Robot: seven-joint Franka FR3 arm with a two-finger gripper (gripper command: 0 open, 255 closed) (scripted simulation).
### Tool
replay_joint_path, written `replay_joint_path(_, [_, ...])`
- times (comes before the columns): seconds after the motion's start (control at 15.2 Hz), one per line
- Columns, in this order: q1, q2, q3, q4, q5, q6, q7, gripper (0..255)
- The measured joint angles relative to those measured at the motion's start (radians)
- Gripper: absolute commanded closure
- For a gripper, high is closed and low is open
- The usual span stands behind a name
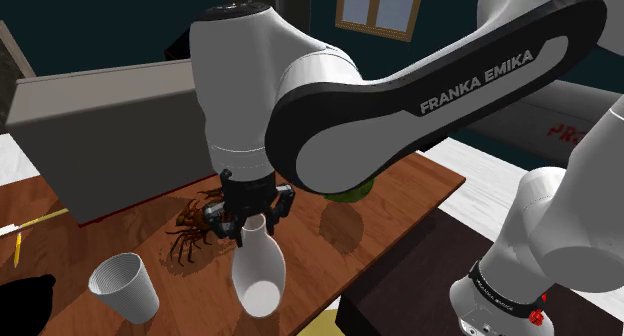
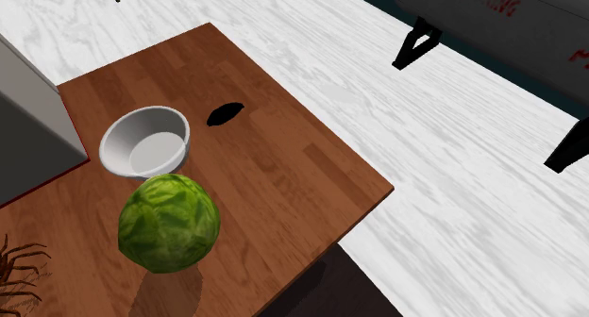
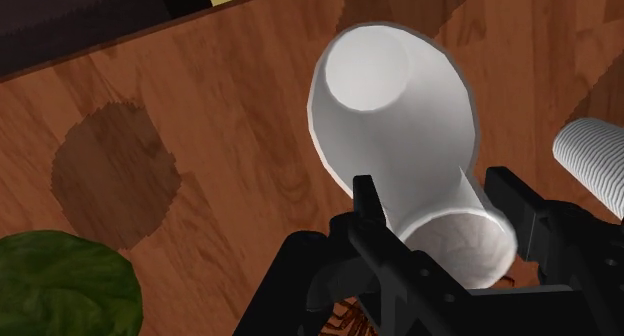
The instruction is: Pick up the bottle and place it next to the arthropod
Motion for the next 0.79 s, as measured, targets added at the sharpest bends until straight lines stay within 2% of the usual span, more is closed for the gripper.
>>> replay_joint_path(0.59, [0.001,0.015,0.002,-0.022,-0.009,0.035,0.009,255])
replay_joint_path(0.66, [0.001,0.015,0.002,-0.022,-0.01,0.035,0.009,0])
replay_joint_path(0.79, [0.001,0.015,0.002,-0.022,-0.01,0.035,0.009,0])
